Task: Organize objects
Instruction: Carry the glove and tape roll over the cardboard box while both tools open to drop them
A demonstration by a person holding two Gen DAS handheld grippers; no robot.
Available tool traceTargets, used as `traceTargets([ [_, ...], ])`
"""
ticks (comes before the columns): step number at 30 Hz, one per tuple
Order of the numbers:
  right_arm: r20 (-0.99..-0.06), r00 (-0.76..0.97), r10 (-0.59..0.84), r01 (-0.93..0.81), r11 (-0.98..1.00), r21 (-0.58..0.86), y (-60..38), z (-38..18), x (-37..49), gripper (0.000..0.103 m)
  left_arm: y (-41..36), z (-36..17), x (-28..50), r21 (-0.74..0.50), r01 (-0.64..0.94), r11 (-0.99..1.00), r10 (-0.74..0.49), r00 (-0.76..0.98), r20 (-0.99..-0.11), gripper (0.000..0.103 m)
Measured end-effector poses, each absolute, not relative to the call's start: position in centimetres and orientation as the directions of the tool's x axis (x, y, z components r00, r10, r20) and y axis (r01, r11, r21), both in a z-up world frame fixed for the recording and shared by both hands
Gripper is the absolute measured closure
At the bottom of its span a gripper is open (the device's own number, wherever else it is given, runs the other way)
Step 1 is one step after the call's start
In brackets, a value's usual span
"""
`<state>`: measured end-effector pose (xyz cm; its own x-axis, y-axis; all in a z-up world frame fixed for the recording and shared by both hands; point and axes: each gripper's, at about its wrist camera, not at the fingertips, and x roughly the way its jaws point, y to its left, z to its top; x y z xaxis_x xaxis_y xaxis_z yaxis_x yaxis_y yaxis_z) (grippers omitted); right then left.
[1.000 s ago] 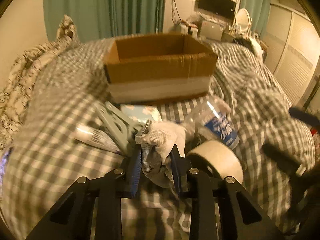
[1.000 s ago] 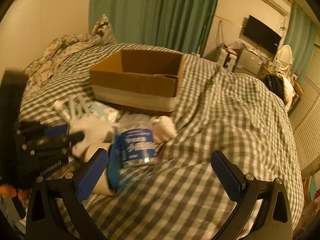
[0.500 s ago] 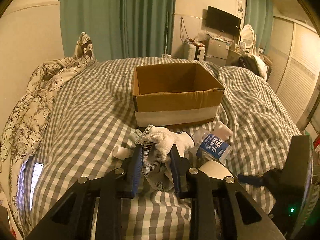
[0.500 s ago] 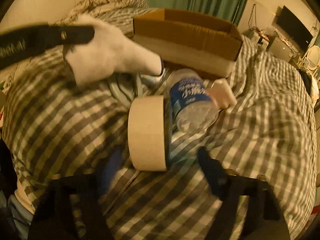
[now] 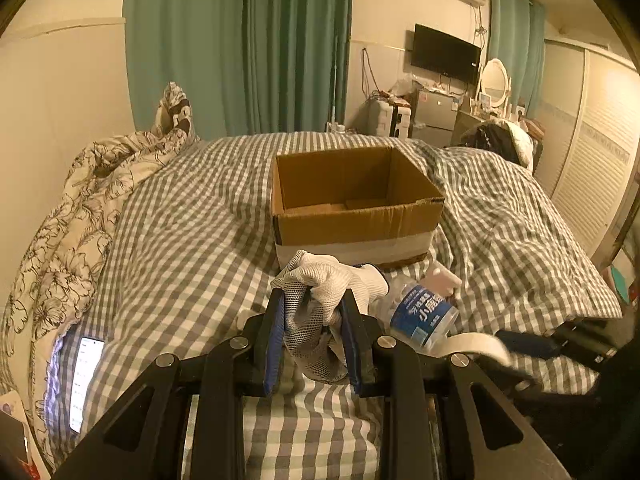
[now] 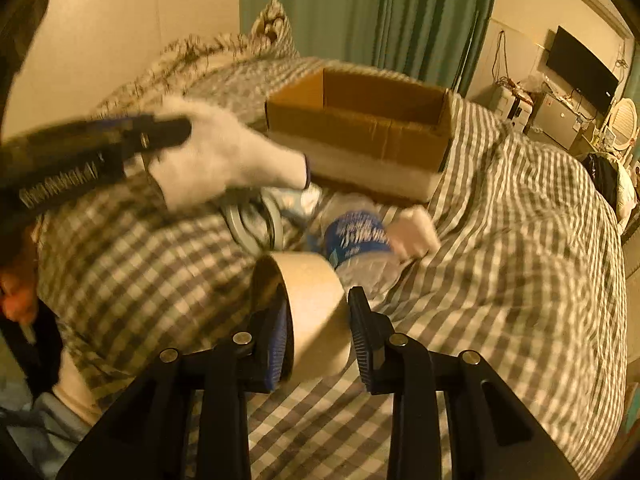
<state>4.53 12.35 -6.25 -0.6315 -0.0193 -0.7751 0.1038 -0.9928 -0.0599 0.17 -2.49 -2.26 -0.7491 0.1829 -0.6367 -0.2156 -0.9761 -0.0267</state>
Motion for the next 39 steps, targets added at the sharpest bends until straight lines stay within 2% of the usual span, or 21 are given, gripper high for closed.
traceTargets([
  [11, -0.651, -0.759, -0.009, 0.074, -0.995, -0.073, 15.3, 2.3, 0.7, 0.078, -1.2, 2.5, -3.0, -0.014, -0.233, -0.972, 0.2, -0.802, -0.562, 0.076],
  [20, -0.62, -0.784, 0.012, 0.036, -0.997, -0.064, 18.1, 6.6, -7.7, 0.078, 0.4, 4.8, -9.8, -0.023, -0.226, -0.974, 0.203, -0.819, -0.537, 0.076],
  [28, -0.671, -0.741, 0.026, 0.001, -0.999, -0.04, 19.9, 3.9, -15.6, 0.078, 2.0, 2.1, -16.5, -0.003, -0.22, -0.975, 0.179, -0.784, -0.594, 0.076],
  [36, -0.721, -0.693, 0.006, -0.003, -1.0, -0.006, 21.6, 0.0, -19.0, 0.077, 3.4, -2.2, -19.0, 0.006, -0.241, -0.97, 0.176, -0.726, -0.665, 0.074],
  [37, -0.724, -0.689, 0.002, -0.003, -1.0, -0.001, 21.7, -0.3, -19.0, 0.075, 3.5, -2.5, -19.0, 0.004, -0.244, -0.97, 0.178, -0.718, -0.673, 0.073],
  [39, -0.731, -0.682, -0.003, -0.001, -1.0, 0.006, 22.0, -0.7, -19.2, 0.063, 3.6, -2.9, -19.1, -0.002, -0.246, -0.969, 0.18, -0.706, -0.685, 0.069],
])
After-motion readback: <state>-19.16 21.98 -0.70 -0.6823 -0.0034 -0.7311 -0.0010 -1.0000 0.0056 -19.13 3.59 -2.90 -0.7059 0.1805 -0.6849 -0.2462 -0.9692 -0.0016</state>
